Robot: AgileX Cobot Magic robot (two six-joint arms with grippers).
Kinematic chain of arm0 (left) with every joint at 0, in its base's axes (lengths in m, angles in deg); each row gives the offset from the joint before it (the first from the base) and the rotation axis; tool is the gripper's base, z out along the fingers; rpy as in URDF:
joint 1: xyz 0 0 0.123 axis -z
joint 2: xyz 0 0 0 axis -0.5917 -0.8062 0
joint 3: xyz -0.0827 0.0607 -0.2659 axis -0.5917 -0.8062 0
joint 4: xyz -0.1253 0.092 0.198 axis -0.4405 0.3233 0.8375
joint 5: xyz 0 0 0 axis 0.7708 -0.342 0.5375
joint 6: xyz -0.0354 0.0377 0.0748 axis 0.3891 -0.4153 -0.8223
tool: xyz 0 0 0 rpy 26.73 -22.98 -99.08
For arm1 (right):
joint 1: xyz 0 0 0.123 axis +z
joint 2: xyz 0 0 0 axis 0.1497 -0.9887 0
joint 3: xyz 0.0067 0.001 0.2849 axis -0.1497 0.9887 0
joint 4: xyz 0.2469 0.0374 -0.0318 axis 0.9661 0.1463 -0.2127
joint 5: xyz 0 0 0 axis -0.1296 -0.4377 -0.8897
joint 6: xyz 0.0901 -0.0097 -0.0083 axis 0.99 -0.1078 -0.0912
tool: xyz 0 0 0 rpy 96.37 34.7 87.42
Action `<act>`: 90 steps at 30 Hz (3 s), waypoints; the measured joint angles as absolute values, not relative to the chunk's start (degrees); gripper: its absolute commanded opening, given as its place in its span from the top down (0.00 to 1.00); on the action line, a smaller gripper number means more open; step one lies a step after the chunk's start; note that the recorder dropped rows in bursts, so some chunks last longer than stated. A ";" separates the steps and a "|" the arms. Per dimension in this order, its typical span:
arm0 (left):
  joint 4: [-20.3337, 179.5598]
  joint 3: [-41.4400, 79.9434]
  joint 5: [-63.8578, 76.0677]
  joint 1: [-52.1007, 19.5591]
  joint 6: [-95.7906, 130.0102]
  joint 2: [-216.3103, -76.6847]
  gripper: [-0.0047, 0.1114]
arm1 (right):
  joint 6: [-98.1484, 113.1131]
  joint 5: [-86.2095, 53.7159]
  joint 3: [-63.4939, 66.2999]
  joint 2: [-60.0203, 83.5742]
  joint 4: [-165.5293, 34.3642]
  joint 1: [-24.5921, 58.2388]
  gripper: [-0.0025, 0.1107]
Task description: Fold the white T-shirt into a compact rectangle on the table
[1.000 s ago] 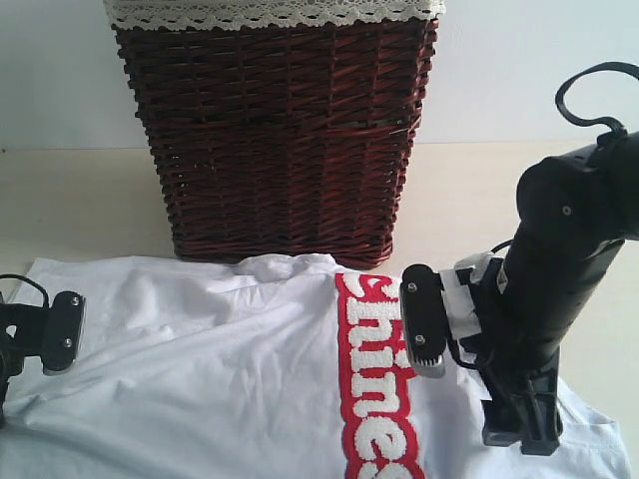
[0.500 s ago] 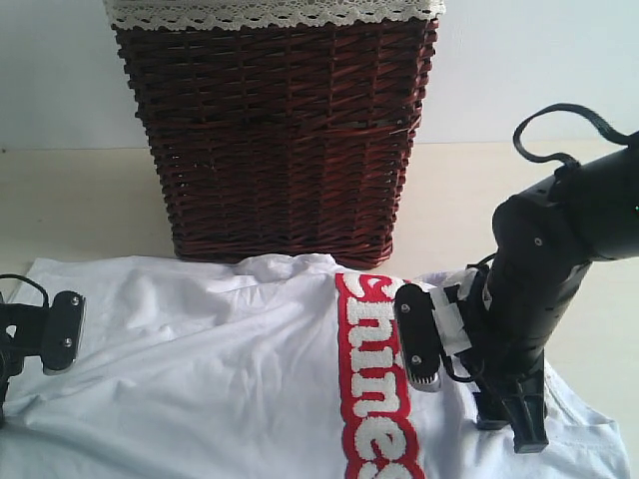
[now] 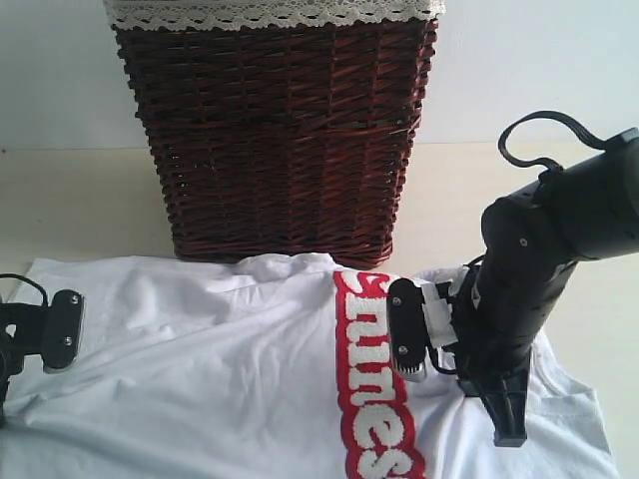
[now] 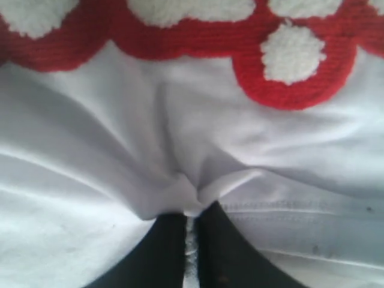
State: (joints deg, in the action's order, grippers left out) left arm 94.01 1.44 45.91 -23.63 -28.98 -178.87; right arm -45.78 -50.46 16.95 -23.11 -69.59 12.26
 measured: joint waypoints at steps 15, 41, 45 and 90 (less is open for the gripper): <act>102.08 3.34 52.45 -23.63 -22.17 -160.48 0.96 | -41.75 -46.83 17.85 -8.15 -74.98 12.26 0.98; 100.36 3.88 61.58 -15.16 -10.75 -124.90 0.96 | -18.56 -59.60 17.85 27.05 -94.59 12.64 0.98; 100.99 4.03 63.99 -10.54 -10.75 -120.37 0.96 | -18.56 -61.13 17.85 33.04 -92.20 12.64 0.98; 123.04 -9.88 29.51 -21.79 3.68 -151.18 0.82 | 11.80 -67.30 -2.38 -13.46 -95.94 13.12 0.84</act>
